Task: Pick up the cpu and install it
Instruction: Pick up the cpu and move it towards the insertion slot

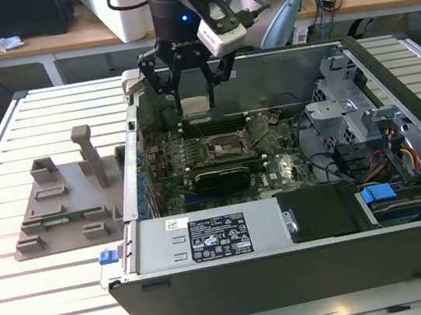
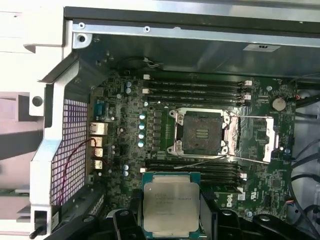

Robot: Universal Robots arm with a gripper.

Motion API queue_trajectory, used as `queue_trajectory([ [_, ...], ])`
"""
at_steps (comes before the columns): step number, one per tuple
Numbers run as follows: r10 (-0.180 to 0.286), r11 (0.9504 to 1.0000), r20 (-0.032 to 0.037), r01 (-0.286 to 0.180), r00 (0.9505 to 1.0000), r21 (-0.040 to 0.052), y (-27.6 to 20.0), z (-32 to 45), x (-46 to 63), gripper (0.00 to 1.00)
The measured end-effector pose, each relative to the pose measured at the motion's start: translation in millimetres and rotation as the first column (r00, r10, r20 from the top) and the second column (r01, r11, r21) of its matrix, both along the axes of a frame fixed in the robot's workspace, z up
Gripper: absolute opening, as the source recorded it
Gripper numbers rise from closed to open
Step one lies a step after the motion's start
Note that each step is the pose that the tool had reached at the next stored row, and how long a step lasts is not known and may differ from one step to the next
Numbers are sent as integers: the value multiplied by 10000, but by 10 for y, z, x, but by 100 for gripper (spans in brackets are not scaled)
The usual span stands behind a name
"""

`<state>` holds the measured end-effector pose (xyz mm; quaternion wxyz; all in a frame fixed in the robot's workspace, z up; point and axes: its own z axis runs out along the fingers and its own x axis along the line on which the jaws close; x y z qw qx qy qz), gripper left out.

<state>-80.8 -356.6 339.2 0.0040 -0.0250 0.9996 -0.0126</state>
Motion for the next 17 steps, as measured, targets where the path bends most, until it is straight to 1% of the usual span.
queue_trajectory([
  [1,1,10000,-2,-1,10000,-2,11,-43,21,54],
  [2,2,10000,-2,-2,10000,-9,32,-67,48,54],
  [4,1,10000,-2,-1,10000,-17,59,-79,73,54],
  [5,2,10000,-2,-2,10000,-20,89,-89,102,54],
  [7,0,10000,-2,0,10000,-21,131,-94,128,54],
  [8,1,10000,-2,-1,10000,-20,182,-99,150,54],
  [10,2,10000,-2,-2,10000,-21,238,-105,179,54],
  [11,0,10000,-2,0,10000,-21,266,-121,200,54],
  [17,2,10000,-2,-2,10000,-21,287,-147,221,54],
])
